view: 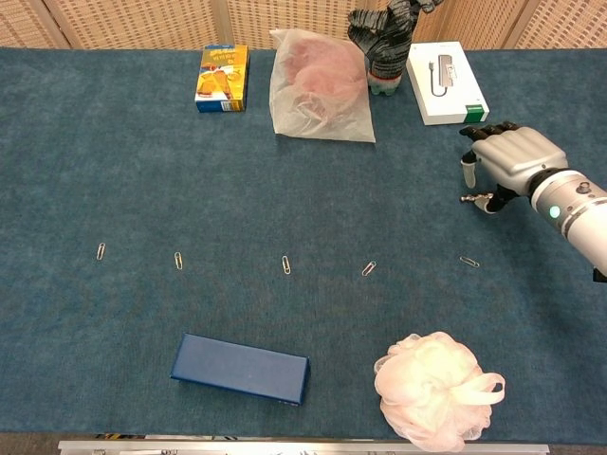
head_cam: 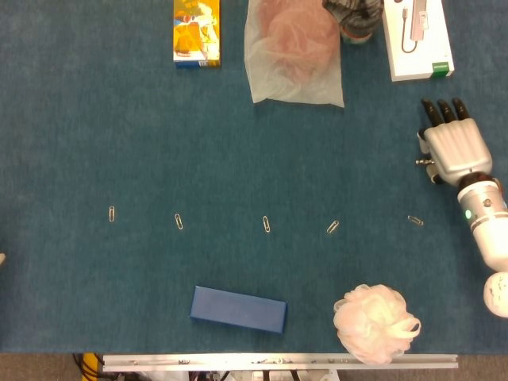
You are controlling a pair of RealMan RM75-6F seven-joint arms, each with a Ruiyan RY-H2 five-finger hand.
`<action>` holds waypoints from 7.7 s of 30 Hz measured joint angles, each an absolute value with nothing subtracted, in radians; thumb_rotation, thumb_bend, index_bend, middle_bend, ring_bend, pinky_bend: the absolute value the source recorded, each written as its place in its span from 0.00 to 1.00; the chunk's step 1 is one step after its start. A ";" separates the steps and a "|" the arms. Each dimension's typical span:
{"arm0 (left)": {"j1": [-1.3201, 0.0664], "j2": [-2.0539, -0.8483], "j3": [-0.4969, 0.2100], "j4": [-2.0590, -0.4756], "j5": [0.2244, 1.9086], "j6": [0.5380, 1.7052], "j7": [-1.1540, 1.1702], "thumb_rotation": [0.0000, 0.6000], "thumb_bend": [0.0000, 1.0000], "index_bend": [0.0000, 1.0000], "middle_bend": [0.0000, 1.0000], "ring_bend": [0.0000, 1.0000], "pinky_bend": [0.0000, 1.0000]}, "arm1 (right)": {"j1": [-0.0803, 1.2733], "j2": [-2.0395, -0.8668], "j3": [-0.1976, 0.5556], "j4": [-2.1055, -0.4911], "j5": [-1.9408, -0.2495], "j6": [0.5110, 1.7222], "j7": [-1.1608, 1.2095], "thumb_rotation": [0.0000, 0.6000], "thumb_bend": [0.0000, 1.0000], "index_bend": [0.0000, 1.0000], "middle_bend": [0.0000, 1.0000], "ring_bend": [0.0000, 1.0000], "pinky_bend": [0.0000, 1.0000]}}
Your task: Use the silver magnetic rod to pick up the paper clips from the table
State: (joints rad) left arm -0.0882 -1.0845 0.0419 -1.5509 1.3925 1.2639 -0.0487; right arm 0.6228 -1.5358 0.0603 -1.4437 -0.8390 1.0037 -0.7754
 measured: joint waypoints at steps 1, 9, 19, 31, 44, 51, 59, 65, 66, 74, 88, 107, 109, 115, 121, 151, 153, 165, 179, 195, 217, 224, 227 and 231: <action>-0.089 -1.085 0.042 -1.551 1.392 1.263 -0.048 1.00 0.03 0.46 0.34 0.21 0.04 | 0.624 -1.536 0.058 -1.443 -0.841 1.003 -0.776 1.00 0.26 0.51 0.01 0.00 0.00; -0.090 -1.086 0.041 -1.557 1.387 1.258 -0.037 1.00 0.03 0.46 0.34 0.21 0.04 | 0.630 -1.540 0.049 -1.431 -0.844 1.001 -0.775 1.00 0.26 0.51 0.01 0.00 0.00; -0.091 -1.087 0.041 -1.559 1.386 1.256 -0.035 1.00 0.03 0.46 0.34 0.21 0.04 | 0.639 -1.554 0.046 -1.408 -0.834 0.991 -0.773 1.00 0.26 0.52 0.01 0.00 0.00; -0.088 -1.084 0.043 -1.553 1.392 1.260 -0.046 1.00 0.03 0.47 0.35 0.21 0.04 | 0.653 -1.575 0.047 -1.387 -0.830 0.977 -0.769 1.00 0.26 0.53 0.01 0.00 0.00; -0.087 -1.085 0.042 -1.551 1.392 1.259 -0.047 1.00 0.03 0.47 0.35 0.21 0.04 | 0.657 -1.577 0.043 -1.383 -0.820 0.979 -0.771 1.00 0.26 0.55 0.01 0.00 0.00; -0.088 -1.085 0.042 -1.552 1.390 1.257 -0.045 1.00 0.03 0.47 0.35 0.21 0.04 | 0.656 -1.580 0.040 -1.374 -0.814 0.976 -0.769 1.00 0.26 0.55 0.01 0.00 0.00; -0.088 -1.087 0.042 -1.552 1.388 1.254 -0.043 1.00 0.03 0.47 0.35 0.21 0.04 | 0.656 -1.587 0.039 -1.359 -0.812 0.971 -0.762 1.00 0.27 0.57 0.01 0.00 0.00; -0.087 -1.088 0.043 -1.550 1.386 1.253 -0.045 1.00 0.03 0.47 0.35 0.21 0.04 | 0.657 -1.591 0.041 -1.356 -0.817 0.969 -0.752 1.00 0.31 0.60 0.02 0.00 0.00; -0.087 -1.088 0.043 -1.550 1.386 1.253 -0.044 1.00 0.03 0.47 0.35 0.21 0.04 | 0.657 -1.591 0.041 -1.356 -0.818 0.969 -0.751 1.00 0.31 0.60 0.02 0.00 0.00; -0.086 -1.089 0.042 -1.549 1.386 1.253 -0.044 1.00 0.03 0.47 0.35 0.21 0.04 | 0.649 -1.579 0.039 -1.379 -0.829 0.985 -0.744 1.00 0.31 0.62 0.02 0.00 0.00; -0.092 -1.086 0.040 -1.564 1.390 1.253 -0.032 1.00 0.03 0.47 0.35 0.21 0.04 | 0.598 -1.498 0.022 -1.537 -0.909 1.083 -0.709 1.00 0.31 0.62 0.03 0.00 0.00; -0.089 -1.068 0.039 -1.624 1.385 1.274 0.036 1.00 0.03 0.47 0.35 0.21 0.04 | 0.479 -1.414 -0.041 -1.719 -1.091 1.197 -0.600 1.00 0.31 0.62 0.03 0.00 0.00; -0.088 -1.064 0.039 -1.631 1.384 1.278 0.043 1.00 0.03 0.47 0.35 0.21 0.04 | 0.472 -1.415 -0.045 -1.726 -1.106 1.200 -0.592 1.00 0.31 0.63 0.03 0.00 0.00; -0.085 -1.057 0.040 -1.644 1.385 1.285 0.050 1.00 0.03 0.47 0.35 0.21 0.04 | 0.451 -1.431 -0.060 -1.735 -1.165 1.204 -0.559 1.00 0.31 0.63 0.04 0.00 0.00; -0.081 -1.054 0.040 -1.645 1.384 1.291 0.045 1.00 0.03 0.47 0.35 0.21 0.05 | 0.429 -1.446 -0.079 -1.755 -1.218 1.208 -0.547 1.00 0.31 0.63 0.04 0.00 0.00; -0.067 -1.054 0.047 -1.643 1.391 1.304 0.043 1.00 0.03 0.47 0.35 0.21 0.05 | 0.352 -1.448 -0.099 -1.769 -1.261 1.192 -0.518 1.00 0.31 0.63 0.04 0.00 0.00; -0.067 -1.054 0.046 -1.644 1.391 1.304 0.044 1.00 0.03 0.47 0.35 0.21 0.05 | 0.354 -1.445 -0.093 -1.780 -1.278 1.193 -0.516 1.00 0.31 0.63 0.04 0.00 0.00; -0.067 -1.042 0.053 -1.649 1.401 1.302 0.048 1.00 0.03 0.47 0.35 0.21 0.05 | 0.407 -1.462 -0.031 -1.823 -1.335 1.153 -0.510 1.00 0.32 0.63 0.04 0.00 0.00; -0.058 -1.027 0.058 -1.643 1.400 1.305 0.032 1.00 0.03 0.47 0.35 0.21 0.05 | 0.473 -1.575 0.003 -1.755 -1.312 1.046 -0.480 1.00 0.31 0.63 0.04 0.00 0.00; -0.053 -1.026 0.059 -1.630 1.399 1.303 0.008 1.00 0.03 0.47 0.35 0.21 0.05 | 0.497 -1.627 0.000 -1.717 -1.284 1.007 -0.453 1.00 0.31 0.63 0.04 0.00 0.00; -0.065 -1.027 0.054 -1.624 1.395 1.281 0.007 1.00 0.03 0.47 0.35 0.21 0.05 | 0.658 -1.564 0.213 -1.755 -1.199 0.962 -0.463 1.00 0.32 0.63 0.04 0.00 0.00; -0.064 -1.026 0.053 -1.621 1.386 1.278 0.005 1.00 0.03 0.47 0.35 0.21 0.06 | 0.761 -1.601 0.288 -1.678 -1.096 0.909 -0.484 1.00 0.32 0.63 0.04 0.00 0.00; -0.064 -1.025 0.052 -1.618 1.383 1.275 0.003 1.00 0.03 0.47 0.35 0.21 0.05 | 0.802 -1.622 0.312 -1.640 -1.060 0.892 -0.484 1.00 0.32 0.63 0.04 0.00 0.00; -0.065 -1.025 0.051 -1.617 1.379 1.271 0.002 1.00 0.03 0.47 0.35 0.21 0.05 | 0.850 -1.655 0.331 -1.590 -1.027 0.878 -0.483 1.00 0.32 0.63 0.04 0.00 0.00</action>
